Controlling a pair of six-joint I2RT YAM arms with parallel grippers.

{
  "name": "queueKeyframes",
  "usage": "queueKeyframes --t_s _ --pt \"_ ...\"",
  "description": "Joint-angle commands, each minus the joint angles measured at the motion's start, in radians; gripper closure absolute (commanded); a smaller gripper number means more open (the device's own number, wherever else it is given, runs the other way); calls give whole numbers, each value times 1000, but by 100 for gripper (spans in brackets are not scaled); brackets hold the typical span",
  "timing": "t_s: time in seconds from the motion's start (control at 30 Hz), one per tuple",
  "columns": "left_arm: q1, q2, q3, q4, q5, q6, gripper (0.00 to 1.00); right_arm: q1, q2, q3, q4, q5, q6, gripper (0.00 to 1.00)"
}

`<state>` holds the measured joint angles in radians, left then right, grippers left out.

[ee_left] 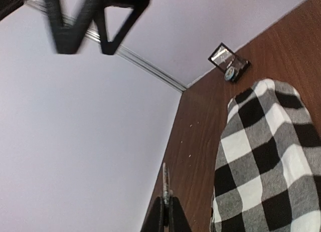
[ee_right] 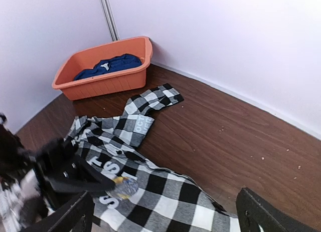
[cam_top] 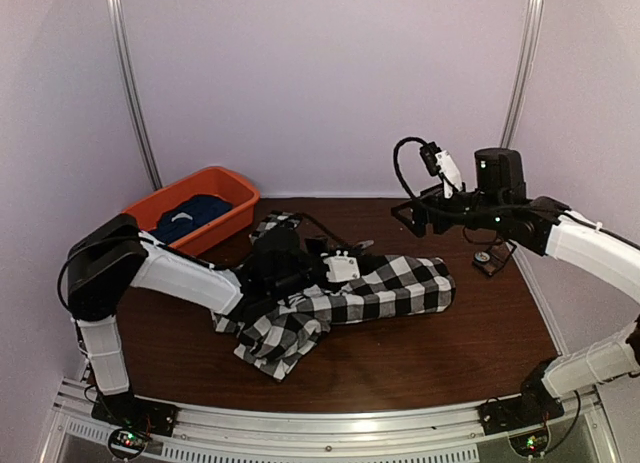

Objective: Pin the brooch onto the clothing
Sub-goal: Pass from the left arm to the right

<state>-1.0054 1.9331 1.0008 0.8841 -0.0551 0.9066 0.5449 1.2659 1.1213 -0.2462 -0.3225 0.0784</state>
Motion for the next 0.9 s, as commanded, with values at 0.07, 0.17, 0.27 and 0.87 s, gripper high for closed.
queueKeyframes --t_s 0.07,0.17,0.27,0.87 --pt "3 -159 212 -589 267 -627 100 5 -139 -288 295 39 -408 0" --pt "24 -197 243 -714 438 -762 100 6 -157 -319 321 -60 -461 0" --pt "51 -244 235 -771 588 -851 100 5 -159 -309 321 -163 -452 2" --pt "182 -315 265 -1046 887 -1051 100 87 -5 -57 68 -412 -201 24"
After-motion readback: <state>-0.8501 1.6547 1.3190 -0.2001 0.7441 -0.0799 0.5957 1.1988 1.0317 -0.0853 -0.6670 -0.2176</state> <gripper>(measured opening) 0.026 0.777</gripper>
